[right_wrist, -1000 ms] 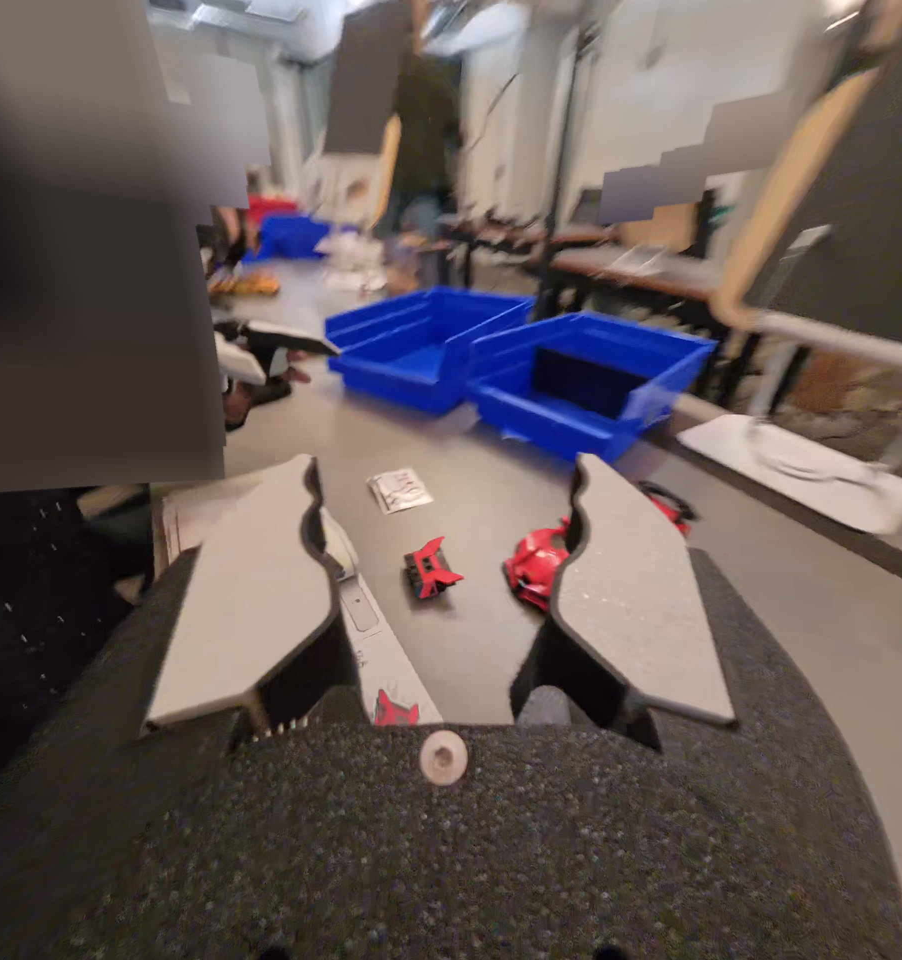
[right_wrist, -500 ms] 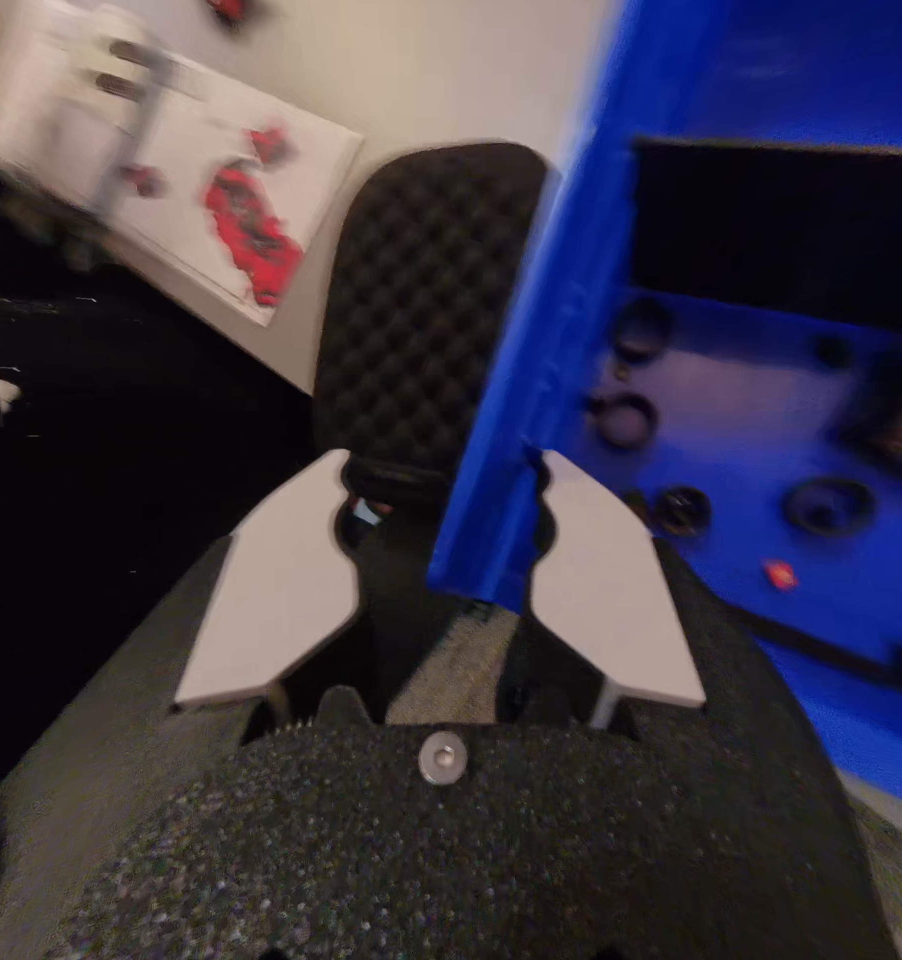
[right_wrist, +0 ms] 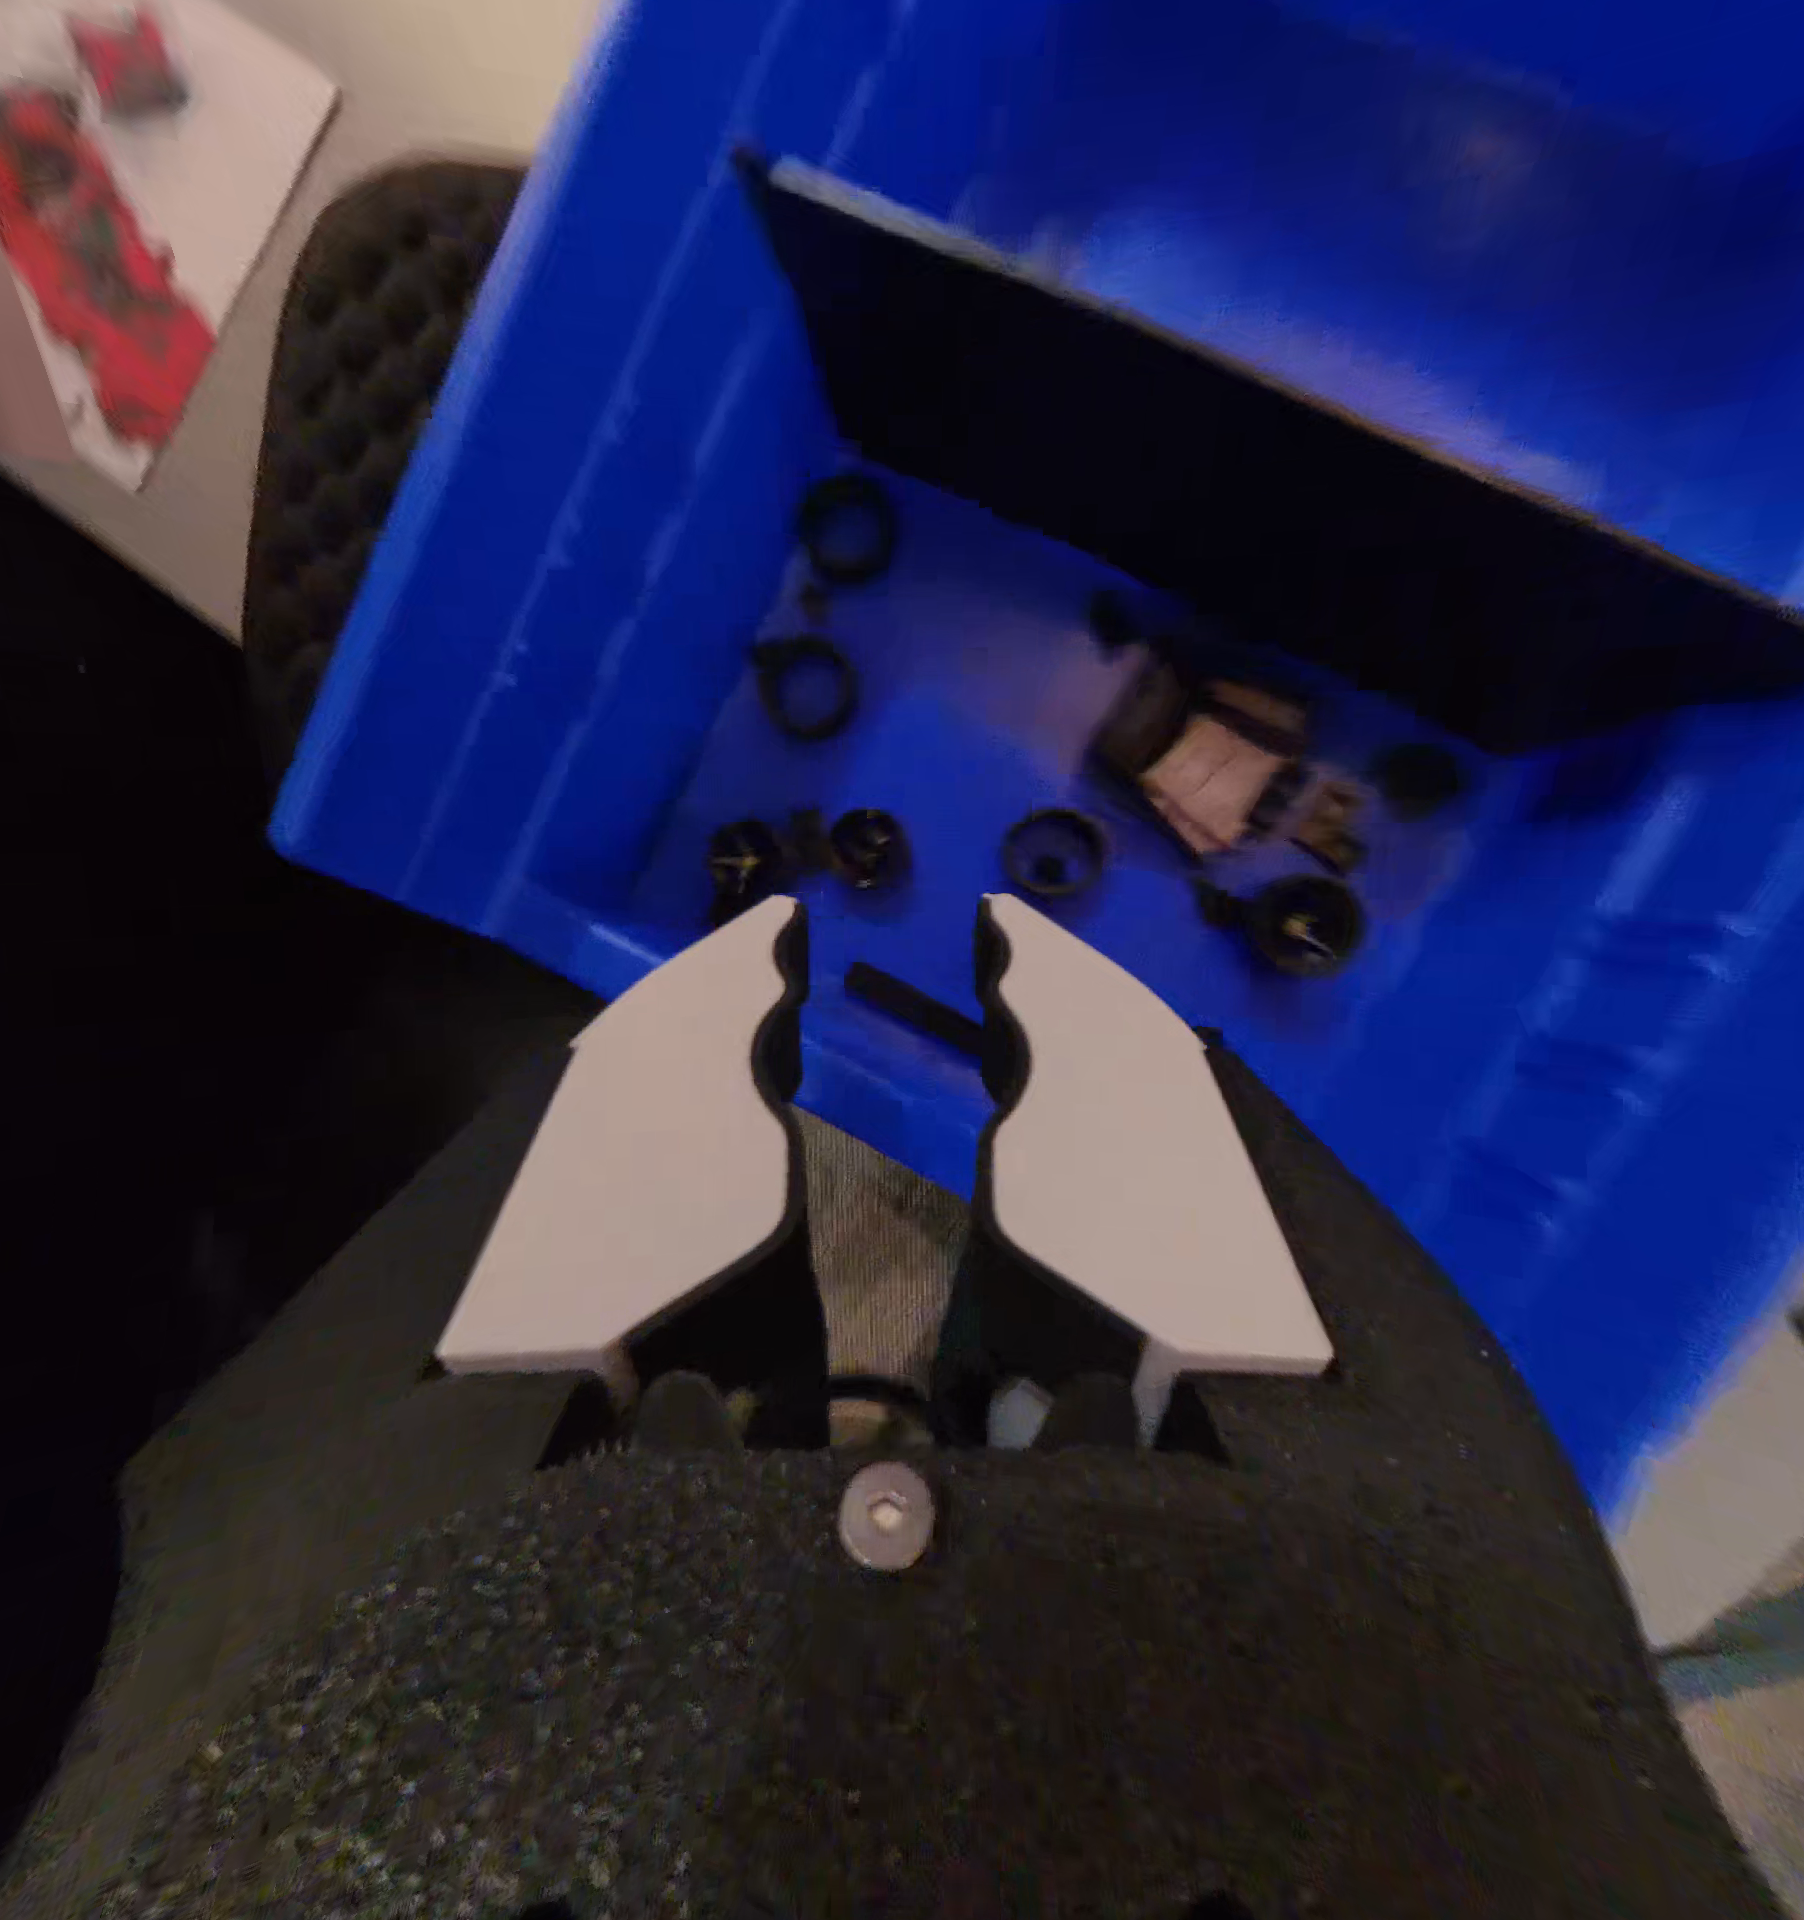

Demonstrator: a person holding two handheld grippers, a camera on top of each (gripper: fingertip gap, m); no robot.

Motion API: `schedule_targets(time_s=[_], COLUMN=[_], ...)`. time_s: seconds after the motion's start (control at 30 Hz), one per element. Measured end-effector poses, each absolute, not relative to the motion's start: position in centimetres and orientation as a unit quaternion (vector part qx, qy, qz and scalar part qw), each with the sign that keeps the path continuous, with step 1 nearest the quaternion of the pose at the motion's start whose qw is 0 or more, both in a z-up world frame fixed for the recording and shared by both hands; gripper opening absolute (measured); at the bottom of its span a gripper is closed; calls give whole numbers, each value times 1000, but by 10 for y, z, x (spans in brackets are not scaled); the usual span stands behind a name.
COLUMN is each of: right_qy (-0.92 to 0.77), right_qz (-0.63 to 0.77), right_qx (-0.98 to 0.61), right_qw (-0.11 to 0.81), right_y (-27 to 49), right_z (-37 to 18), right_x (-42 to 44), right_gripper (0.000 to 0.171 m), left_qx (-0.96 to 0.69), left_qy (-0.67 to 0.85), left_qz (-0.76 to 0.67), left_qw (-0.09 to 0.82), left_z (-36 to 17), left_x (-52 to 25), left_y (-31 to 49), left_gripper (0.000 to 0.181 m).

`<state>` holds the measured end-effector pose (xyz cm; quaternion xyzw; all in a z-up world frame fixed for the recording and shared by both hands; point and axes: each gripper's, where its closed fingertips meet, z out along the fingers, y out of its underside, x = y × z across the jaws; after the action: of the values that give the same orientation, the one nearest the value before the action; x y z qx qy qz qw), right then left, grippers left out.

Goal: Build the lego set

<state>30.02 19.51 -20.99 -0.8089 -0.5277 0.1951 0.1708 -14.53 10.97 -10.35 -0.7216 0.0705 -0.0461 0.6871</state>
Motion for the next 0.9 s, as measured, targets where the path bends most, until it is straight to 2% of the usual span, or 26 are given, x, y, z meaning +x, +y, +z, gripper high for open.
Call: schedule_targets(time_s=[0.1,0.33,0.4,0.53,0.6,0.67,0.8,0.9], right_qy=[-604,-634,-643,-622,-619,-615,-641,-660], right_qz=[168,148,141,87,77,97,177,152], right_qx=[-772,-757,-751,-771,-774,-775,-740,-734], right_qw=[108,58,54,101,110,112,101,55], right_y=[183,187,190,223,230,224,183,163], right_z=[-237,-270,-274,-273,-270,-260,-242,-255], right_x=[291,283,283,286,289,288,274,275], right_gripper=[32,34,23,23,29,42,36,30], left_qx=[-728,-741,-746,-752,-748,-749,-751,-746], left_qy=[66,71,74,67,57,49,46,44], left_qz=[-31,-32,-21,12,12,9,19,10], left_qw=[681,667,661,656,661,660,658,665], left_z=[-107,-108,-110,-115,-116,-118,-118,-117], left_x=[-148,-143,-143,-149,-152,-156,-163,-163], left_y=[113,121,119,105,98,92,85,84], left_gripper=[75,75,76,75,75,75,75,74])
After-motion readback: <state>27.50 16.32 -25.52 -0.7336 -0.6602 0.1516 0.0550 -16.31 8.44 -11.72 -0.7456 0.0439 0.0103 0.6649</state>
